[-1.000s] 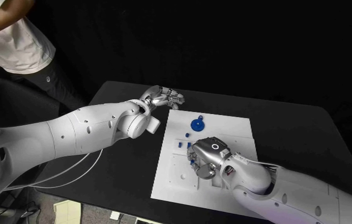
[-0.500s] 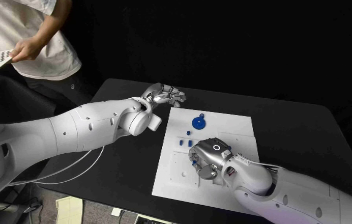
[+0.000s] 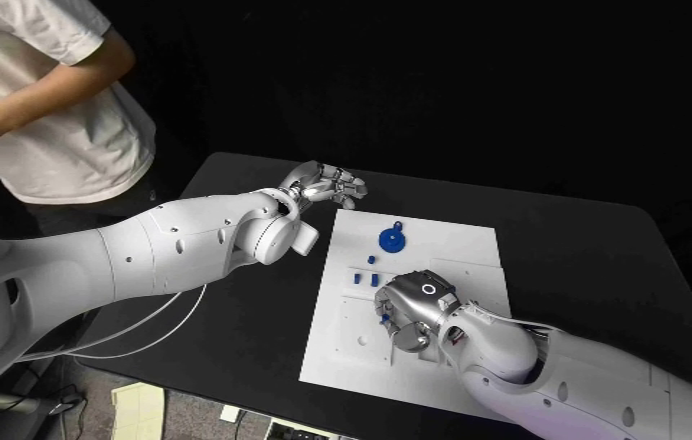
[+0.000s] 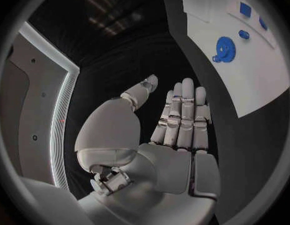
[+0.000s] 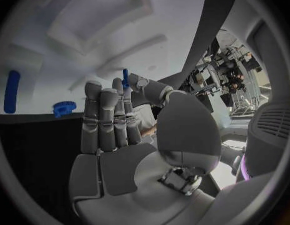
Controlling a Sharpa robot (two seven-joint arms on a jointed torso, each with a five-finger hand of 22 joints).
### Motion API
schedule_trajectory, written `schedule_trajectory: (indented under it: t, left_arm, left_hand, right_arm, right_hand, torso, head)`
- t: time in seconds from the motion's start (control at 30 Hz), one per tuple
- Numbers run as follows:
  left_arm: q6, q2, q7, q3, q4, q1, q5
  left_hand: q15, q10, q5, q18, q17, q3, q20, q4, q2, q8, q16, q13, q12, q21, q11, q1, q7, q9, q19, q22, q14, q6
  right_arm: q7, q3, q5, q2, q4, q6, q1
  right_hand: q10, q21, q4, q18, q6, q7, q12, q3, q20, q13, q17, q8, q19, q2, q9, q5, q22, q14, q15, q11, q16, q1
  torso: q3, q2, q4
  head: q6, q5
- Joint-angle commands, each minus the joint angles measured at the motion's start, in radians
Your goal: Assemble the parts on the task board
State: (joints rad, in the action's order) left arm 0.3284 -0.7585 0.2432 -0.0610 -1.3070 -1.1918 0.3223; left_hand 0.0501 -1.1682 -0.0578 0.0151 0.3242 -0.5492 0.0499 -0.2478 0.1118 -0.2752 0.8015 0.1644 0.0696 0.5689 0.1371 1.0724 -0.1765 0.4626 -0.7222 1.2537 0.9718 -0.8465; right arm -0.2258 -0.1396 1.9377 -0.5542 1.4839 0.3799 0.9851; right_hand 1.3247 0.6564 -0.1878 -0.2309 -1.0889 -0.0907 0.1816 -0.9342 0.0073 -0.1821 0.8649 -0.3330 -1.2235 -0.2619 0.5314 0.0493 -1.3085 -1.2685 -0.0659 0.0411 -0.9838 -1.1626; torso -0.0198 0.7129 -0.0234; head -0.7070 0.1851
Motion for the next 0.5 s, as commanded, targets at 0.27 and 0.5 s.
schedule_trajectory:
  t: [0.27,0.5]
  left_arm:
    - [-0.002,0.001,0.006,0.001,-0.003,-0.001,-0.006]
    - [-0.002,0.001,0.006,0.001,-0.006,-0.002,-0.006]
  left_hand:
    - [-0.001,0.008,0.004,0.004,0.002,0.009,-0.001,0.0,-0.006,-0.001,-0.006,-0.001,-0.001,-0.007,-0.002,-0.003,-0.002,-0.001,-0.006,0.002,0.007,0.006]
    - [-0.001,0.008,0.004,0.004,0.003,0.009,-0.001,0.0,-0.006,-0.001,-0.006,-0.001,0.0,-0.007,-0.002,-0.003,-0.002,-0.001,-0.006,0.002,0.007,0.006]
  right_arm:
    - [0.003,-0.01,0.014,0.006,-0.012,-0.019,-0.003]
    - [0.004,-0.013,0.014,0.01,-0.015,-0.018,-0.003]
  right_hand:
    - [0.009,0.005,-0.001,-0.031,-0.006,0.0,-0.005,-0.004,-0.007,-0.001,0.002,-0.003,-0.001,0.008,0.001,0.0,-0.022,0.0,-0.006,-0.002,0.003,-0.005]
    - [0.009,0.005,-0.001,-0.031,-0.006,0.0,-0.006,-0.004,-0.007,-0.001,0.002,-0.003,-0.001,0.009,0.001,0.0,-0.022,0.0,-0.006,-0.002,0.003,-0.005]
  torso:
    - [-0.0006,0.0,-0.0005]
    - [-0.0006,0.0,-0.0006]
  head:
    - [-0.004,0.002]
    - [-0.004,0.004]
